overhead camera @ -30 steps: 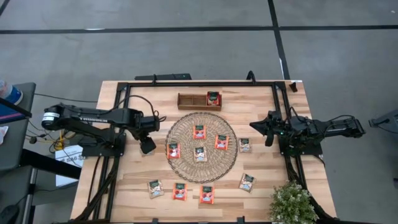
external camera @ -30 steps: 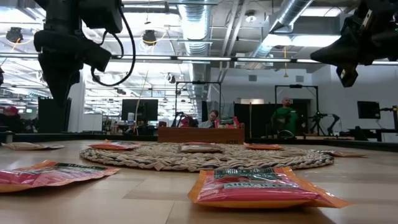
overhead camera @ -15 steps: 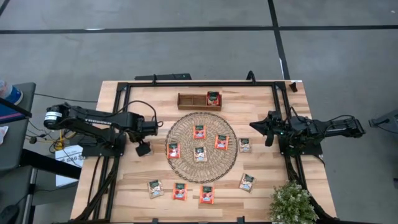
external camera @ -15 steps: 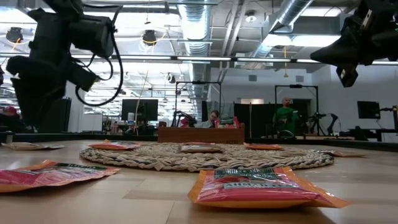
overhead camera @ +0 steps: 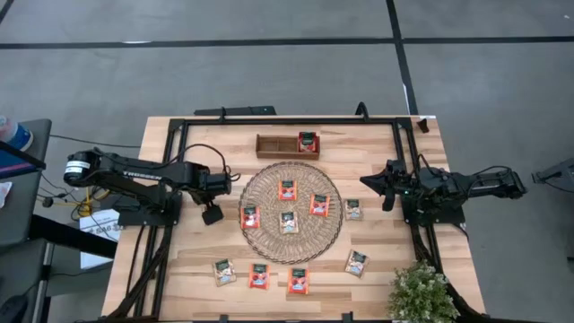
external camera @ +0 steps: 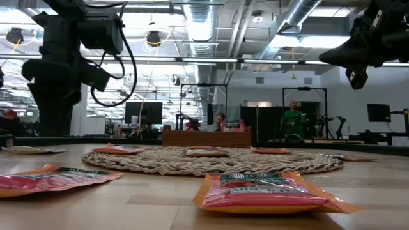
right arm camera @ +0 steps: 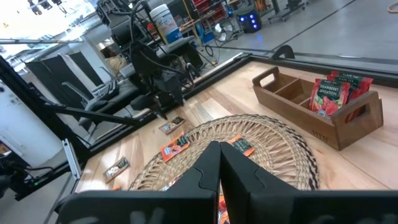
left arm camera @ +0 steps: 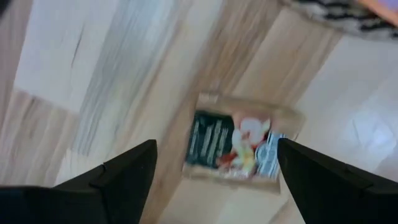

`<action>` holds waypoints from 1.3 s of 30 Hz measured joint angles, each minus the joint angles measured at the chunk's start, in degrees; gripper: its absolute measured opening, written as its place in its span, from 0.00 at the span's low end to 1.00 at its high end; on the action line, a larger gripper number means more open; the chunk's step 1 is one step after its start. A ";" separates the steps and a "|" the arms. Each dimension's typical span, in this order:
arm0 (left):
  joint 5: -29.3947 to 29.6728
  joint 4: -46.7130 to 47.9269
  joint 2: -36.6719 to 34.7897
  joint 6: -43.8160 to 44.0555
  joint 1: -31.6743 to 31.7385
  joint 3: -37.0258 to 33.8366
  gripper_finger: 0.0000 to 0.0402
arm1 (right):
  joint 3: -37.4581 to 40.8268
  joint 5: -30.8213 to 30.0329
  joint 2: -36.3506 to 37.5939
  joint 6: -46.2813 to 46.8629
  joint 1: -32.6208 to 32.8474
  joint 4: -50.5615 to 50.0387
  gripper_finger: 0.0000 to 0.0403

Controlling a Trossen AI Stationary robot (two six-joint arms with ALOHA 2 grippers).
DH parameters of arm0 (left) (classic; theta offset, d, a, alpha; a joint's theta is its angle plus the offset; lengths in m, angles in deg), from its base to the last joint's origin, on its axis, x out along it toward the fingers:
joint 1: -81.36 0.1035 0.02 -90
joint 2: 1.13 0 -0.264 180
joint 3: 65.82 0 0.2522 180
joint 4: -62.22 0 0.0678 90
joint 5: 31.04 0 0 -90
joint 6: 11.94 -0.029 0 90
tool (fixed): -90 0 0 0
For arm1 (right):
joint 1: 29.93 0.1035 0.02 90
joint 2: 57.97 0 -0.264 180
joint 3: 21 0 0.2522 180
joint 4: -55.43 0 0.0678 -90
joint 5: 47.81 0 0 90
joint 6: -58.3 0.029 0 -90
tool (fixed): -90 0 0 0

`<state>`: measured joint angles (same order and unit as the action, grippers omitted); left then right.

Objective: Pick & Place Tea
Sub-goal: Put the brown tea bag into the middle section of the wooden organizer

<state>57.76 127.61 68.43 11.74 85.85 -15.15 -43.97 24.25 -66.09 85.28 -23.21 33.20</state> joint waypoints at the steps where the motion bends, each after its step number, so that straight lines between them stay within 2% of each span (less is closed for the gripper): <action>1: 0.01 -0.24 0.38 0.00 0.00 0.00 0.81 | 0.00 0.00 0.00 0.00 0.00 0.00 0.00; 5: 1.06 -0.76 2.53 0.75 0.02 -0.57 0.81 | 0.00 0.01 -0.01 0.02 0.01 0.28 0.00; 10: -0.48 -4.19 4.81 2.90 0.11 -4.39 0.81 | -0.02 0.02 0.00 0.00 0.02 0.39 0.00; 16: -0.78 -5.70 6.46 4.11 2.07 -4.35 0.81 | -0.02 0.04 0.00 0.02 0.02 0.39 0.00; 23: -4.16 -7.26 6.98 4.03 3.28 -4.39 0.79 | -0.02 0.04 0.00 0.02 0.02 0.39 0.00; 28: -4.56 -7.72 7.06 4.66 3.28 -4.39 0.70 | -0.02 0.07 -0.02 0.02 0.02 0.39 0.00; 39: -4.91 -8.25 7.10 6.20 3.26 -4.42 0.39 | -0.02 0.07 -0.02 0.04 0.02 0.43 0.00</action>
<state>52.85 119.36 75.53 17.95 89.10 -19.57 -44.00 24.32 -66.11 85.32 -23.20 33.63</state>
